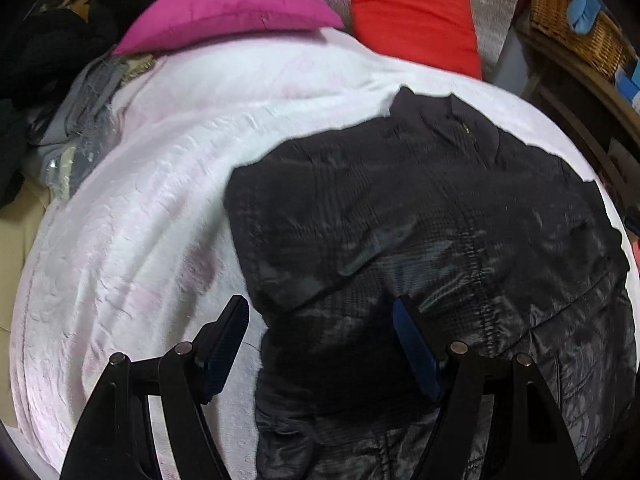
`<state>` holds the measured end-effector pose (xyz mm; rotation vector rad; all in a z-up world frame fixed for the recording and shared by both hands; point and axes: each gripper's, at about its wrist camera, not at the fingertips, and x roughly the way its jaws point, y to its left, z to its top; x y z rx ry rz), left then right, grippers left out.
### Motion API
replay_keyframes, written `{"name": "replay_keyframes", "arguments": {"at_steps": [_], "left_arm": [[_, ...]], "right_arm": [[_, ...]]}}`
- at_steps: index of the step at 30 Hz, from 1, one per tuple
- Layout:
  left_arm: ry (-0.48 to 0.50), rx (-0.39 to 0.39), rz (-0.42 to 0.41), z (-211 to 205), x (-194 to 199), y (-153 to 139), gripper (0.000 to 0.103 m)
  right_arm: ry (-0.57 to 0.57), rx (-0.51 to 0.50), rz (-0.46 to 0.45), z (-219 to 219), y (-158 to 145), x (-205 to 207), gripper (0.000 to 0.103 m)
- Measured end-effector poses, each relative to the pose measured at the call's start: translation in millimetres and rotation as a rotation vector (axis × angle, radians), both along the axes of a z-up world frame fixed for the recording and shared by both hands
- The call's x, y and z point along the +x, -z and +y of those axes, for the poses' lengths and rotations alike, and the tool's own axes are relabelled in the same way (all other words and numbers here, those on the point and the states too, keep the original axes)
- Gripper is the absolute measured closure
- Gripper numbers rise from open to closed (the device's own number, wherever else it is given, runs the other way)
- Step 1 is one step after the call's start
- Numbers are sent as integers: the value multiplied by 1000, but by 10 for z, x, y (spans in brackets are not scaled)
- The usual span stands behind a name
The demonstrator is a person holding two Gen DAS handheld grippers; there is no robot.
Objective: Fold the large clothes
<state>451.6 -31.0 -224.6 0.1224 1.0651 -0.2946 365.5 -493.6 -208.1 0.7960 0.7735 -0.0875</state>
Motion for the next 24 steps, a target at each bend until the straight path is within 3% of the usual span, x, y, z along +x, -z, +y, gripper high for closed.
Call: {"name": "replay_keyframes", "arguments": {"at_steps": [1,2,3,7,9,10,11,13,16,19,24], "left_arm": [[6,0,9,-6,-9,29,28],[10,2,17,-23,-15,55,28],[17,8,23,-41,-22,79,28],[31,52,8,-120,-55,123,26],[39,71,-5,-171,-78,136,26],[41,78,-10,-193,-87,141,26],[44,86,-16,-218,-98,151,26],[46,100,-28,-251,-121,158,26],[48,114,-44,-275,-131,161,26],[53,131,-64,-317,-134,166,26],[60,184,-112,-428,-173,176,26]], "right_arm": [[-1,-13,-5,3,0,-22,48],[-7,-17,-8,-9,25,-35,11],[-12,-16,-18,0,31,-46,6],[-10,-120,-23,74,47,-40,6],[-28,-170,42,107,159,34,7],[-48,-191,93,147,247,110,13],[-61,-205,117,156,294,134,28],[-83,-313,192,285,387,222,41],[-90,-431,205,401,322,217,67],[-66,-448,146,338,129,120,85],[-25,-490,50,361,-56,76,87]]}}
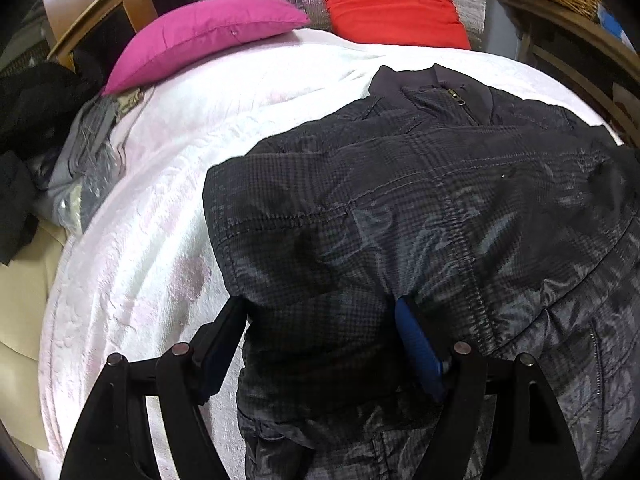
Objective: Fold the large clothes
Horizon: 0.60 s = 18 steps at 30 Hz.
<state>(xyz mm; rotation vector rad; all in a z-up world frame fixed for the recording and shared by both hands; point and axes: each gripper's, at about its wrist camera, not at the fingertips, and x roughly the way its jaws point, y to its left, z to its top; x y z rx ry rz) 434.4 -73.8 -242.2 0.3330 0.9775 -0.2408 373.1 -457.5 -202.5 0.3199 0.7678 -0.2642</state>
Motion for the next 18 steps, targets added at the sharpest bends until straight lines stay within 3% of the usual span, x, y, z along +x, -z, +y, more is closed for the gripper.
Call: {"name": "replay_keyframes", "arguments": {"at_steps": [3,6,11,15,16,18], "left_arm": [[12,40,-39,-43,-35,4,25],[31,84,-76,-111,-67,15,25],[39,134,-110,-198,-94,31,25],[38,132,-113,-183,-131,17,25],[37,130,-113,-159,-141,8,25],[37,129,-115,-151,-147,7,25]], "right_arm": [[-3,-29,64,12,228,133,87],[2,43,107,-144,457,176,86],[22,183,51,-304,289,81,86],[3,201,-6,-314,72,-96,85],[-8,189,-28,-278,5,-129,81],[-39,173,-61,-175,-91,-153,57]]}}
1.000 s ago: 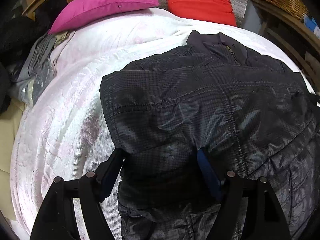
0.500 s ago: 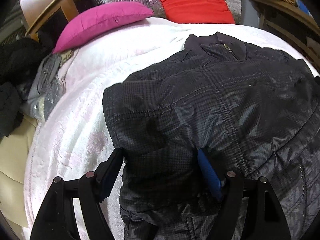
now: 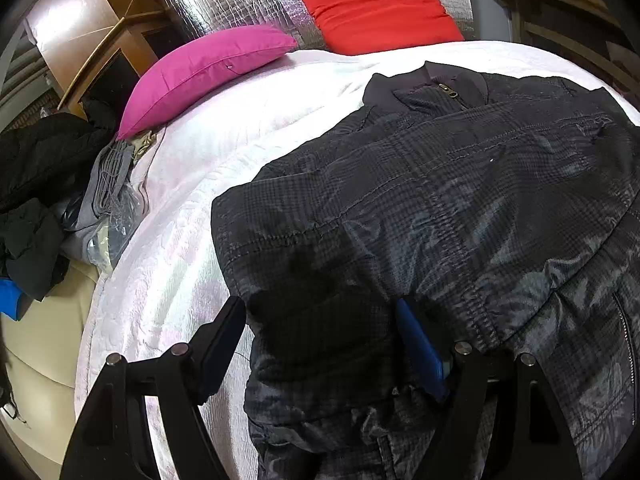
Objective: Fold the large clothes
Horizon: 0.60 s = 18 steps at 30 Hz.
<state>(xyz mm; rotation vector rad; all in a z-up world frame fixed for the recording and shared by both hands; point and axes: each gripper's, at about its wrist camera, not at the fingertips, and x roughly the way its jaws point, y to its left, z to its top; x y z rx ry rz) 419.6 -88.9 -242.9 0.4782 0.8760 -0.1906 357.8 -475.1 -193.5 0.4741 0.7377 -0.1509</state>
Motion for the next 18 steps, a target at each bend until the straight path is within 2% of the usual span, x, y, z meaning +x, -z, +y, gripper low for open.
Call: {"name": "replay_keyframes", "arguments": {"at_steps": [1,2,4,7,9,11,14,18], "left_arm": [[1,0,-1,-1,0,2,25],[1,0,-1,5,2,6,25],[3,-2,-2,4,0,8,25],[-1,-8,1,18,6,12,24],[-3,-10,2,22,20,17,22],[-5,-11,2,26,34,20,21],[-6,-12,1,35,41,24,21],[-5,-4,-7,22,29,31,20]], "right_arm": [[-16,-5,-11,66,-32,-4,20],[-33,-13,-29,141,-60,-16,9],[-55,-59,-71,280,-91,-30,9],[-112,-163,-50,521,-76,43,12],[-127,-209,-17,623,5,103,24],[-144,-234,50,649,152,197,41],[-136,-223,149,581,406,347,46],[-143,-224,162,535,510,394,46]]}}
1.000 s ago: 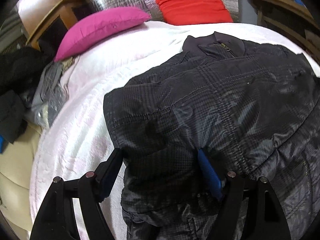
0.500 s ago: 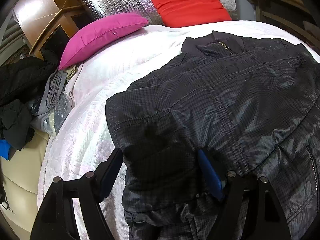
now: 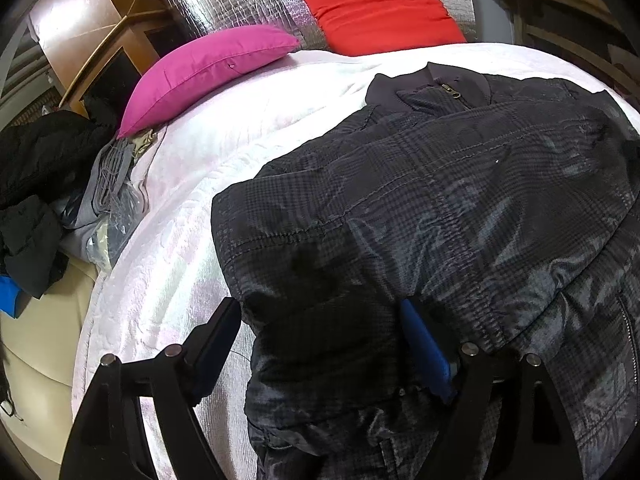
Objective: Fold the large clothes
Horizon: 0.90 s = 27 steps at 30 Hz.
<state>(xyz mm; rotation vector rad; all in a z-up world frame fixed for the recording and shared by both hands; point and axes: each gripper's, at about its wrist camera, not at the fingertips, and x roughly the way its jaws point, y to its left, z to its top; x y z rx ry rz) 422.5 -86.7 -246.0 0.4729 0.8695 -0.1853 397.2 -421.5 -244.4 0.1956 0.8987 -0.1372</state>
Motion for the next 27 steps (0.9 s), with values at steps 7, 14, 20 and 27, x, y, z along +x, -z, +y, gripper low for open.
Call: {"name": "replay_keyframes", "arguments": {"at_steps": [7,14,20,27], "left_arm": [[-4,9,-7,-18,-23,4,19],[-30,19,-21,19,11,42,6],[-107,-26,39,116,117,55,0],[-128,-216,54,226,-177,-292,0]], "right_arm": [[-6,84,-42,-45,-230,-188,44],[-51,91,2,70,-158,-129,44],[-60,83,11,73,-100,-123,44],[-50,137,-98,-86,-433,-640,44]]}}
